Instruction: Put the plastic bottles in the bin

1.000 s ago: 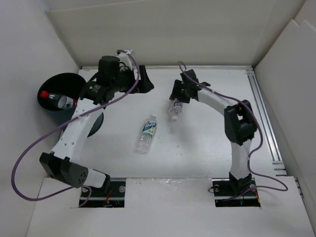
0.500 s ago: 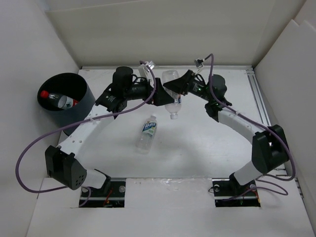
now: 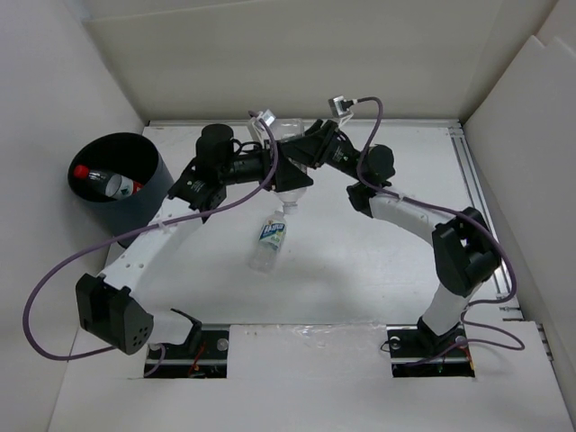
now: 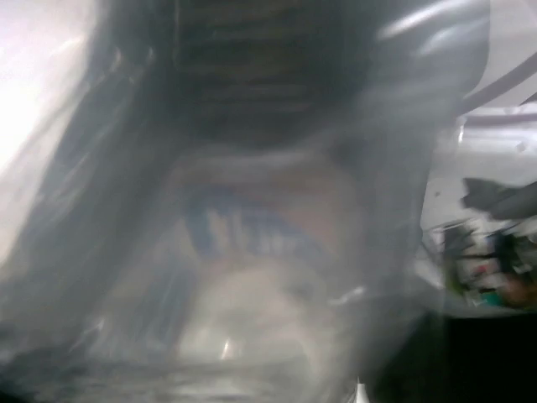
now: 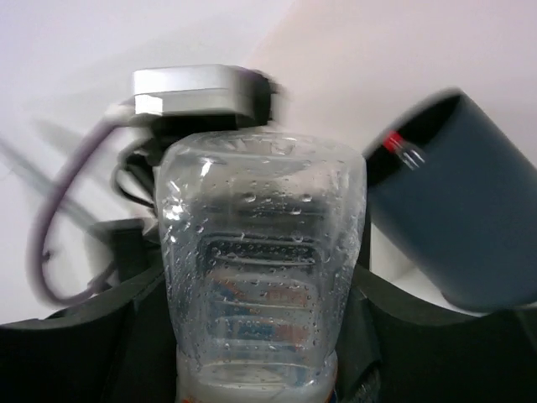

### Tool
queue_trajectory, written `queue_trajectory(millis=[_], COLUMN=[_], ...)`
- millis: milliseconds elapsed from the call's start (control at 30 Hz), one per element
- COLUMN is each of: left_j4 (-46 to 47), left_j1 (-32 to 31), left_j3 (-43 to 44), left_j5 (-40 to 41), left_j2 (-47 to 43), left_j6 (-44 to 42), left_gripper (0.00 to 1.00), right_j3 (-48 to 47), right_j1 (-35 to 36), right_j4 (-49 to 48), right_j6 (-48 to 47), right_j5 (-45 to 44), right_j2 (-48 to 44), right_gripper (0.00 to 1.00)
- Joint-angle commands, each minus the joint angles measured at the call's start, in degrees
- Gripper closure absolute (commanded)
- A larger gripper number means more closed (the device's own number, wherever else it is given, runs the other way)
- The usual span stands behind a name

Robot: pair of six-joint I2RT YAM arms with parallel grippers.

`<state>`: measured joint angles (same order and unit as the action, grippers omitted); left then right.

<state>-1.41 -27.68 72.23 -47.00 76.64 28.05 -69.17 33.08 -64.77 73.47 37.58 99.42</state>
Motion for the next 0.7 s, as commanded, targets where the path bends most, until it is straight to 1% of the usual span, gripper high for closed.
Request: queue_trajectory(millis=[0, 33, 67, 100, 133, 167, 200, 233, 267, 300, 333, 367, 400, 433, 467, 500, 533, 633, 667], left_j4=[6.4, 6.4, 4.3, 2.5, 0.5, -3.6, -5.5, -10.4, -10.5, -16.1, -18.6, -20.8, -24.2, -25.6, -27.1, -28.5, -30.4, -31.1, -31.1], left_j1=[-0.3, -0.3, -0.3, -0.3, -0.3, 0.9, 3.4, 6.6, 6.7, 10.1, 11.9, 14.0, 16.2, 20.9, 23.2, 25.5, 30.0, 40.6, 46.6], left_j3=[-0.4, 0.5, 2.1, 3.4, 4.9, 7.8, 9.2, 12.6, 14.9, 17.0, 19.0, 20.9, 23.9, 25.2, 26.5, 27.6, 29.1, 27.9, 26.8], left_j5=[-1.3, -0.3, 2.6, 4.4, 6.5, 8.3, 11.0, 15.9, 16.0, 18.8, 23.1, 25.3, 27.0, 30.6, 33.4, 36.6, 41.7, 42.3, 41.6], left_j2=[-3.0, -3.5, -3.5, -3.5, -3.5, -4.0, -4.0, -4.0, -4.0, -3.5, -3.5, -2.8, -2.3, -2.3, -2.3, -1.7, -1.7, -1.1, -1.8], left_j6=[0.9, 1.0, 1.0, -0.7, -1.3, -1.9, -1.9, -2.4, -3.3, -3.9, -4.5, -4.5, -5.1, -5.1, -5.1, -5.1, -4.5, -3.3, -2.4], left_gripper=[0.73, 0.83, 0.88, 0.99, 1.0, 1.0, 1.0, 1.0, 1.0, 1.0, 1.0, 1.0, 1.0, 1.0, 1.0, 1.0, 1.0, 1.0, 1.0], right_j3=[-4.1, -4.8, -4.8, -4.1, -3.0, -2.5, -2.5, -1.6, -0.8, -0.8, -0.8, -2.6, -3.5, -4.0, -4.0, -4.0, -3.4, -0.4, 0.3], right_j1=[0.9, 0.9, 0.9, 0.9, -0.9, -2.0, -3.1, -5.3, -6.2, -7.0, -7.5, -7.5, -7.5, -7.5, -6.8, -6.2, -6.2, -4.8, -4.3], right_j4=[-6.8, -6.8, -6.8, -5.5, -1.7, 1.2, 4.7, 13.7, 19.3, 24.9, 30.5, 41.7, 46.4, 49.7, 54.4, 55.8, 56.3, 56.3, 56.9], right_j6=[1.5, 1.5, 1.5, 1.0, -1.5, -3.1, -5.2, -11.0, -14.4, -18.2, -22.0, -28.8, -32.0, -34.5, -37.4, -38.2, -38.7, -39.9, -39.9], right_j5=[-0.3, 0.2, 0.2, 0.2, 0.2, 0.2, 0.2, -1.0, -2.8, -4.6, -8.9, -11.7, -14.2, -16.2, -19.4, -20.4, -20.4, -21.2, -22.0], right_j2=[0.0, 0.0, 0.0, -0.7, -1.5, -3.2, -4.4, -7.0, -8.5, -9.9, -11.2, -12.0, -12.7, -13.5, -13.5, -14.1, -14.1, -15.1, -15.1], right_gripper=[0.79, 0.55, 0.34, 0.0, 0.0, 0.0, 0.0, 0.0, 0.0, 0.0, 0.0, 0.0, 0.0, 0.0, 0.0, 0.0, 0.0, 0.0, 0.0])
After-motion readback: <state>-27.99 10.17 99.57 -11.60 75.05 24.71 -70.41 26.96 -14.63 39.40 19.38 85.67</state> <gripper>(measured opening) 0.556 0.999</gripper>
